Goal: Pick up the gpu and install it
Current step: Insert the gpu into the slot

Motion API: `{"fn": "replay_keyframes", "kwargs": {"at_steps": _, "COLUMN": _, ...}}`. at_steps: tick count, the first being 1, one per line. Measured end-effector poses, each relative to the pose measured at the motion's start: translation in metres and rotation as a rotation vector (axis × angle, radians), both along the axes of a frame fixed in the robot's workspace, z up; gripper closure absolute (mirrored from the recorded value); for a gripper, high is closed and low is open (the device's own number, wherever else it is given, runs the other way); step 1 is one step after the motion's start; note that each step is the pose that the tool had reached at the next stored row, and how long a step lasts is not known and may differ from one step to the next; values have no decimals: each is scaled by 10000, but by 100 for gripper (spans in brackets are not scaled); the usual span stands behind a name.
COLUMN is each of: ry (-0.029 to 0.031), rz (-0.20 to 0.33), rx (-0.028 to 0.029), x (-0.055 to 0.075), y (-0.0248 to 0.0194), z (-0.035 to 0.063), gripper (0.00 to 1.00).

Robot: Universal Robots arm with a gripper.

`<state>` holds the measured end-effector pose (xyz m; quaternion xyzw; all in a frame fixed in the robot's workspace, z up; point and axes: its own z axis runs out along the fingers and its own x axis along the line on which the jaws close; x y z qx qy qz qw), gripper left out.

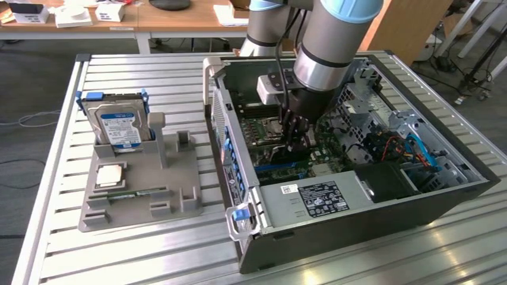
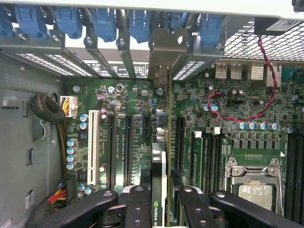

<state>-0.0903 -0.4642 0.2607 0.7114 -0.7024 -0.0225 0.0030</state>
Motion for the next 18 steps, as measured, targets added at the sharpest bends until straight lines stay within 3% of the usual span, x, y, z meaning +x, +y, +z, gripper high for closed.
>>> {"fn": "replay_keyframes", "kwargs": {"at_steps": 18, "ry": 0, "rz": -59, "rx": 1, "x": 0, "y": 0, "z": -14, "gripper": 73}}
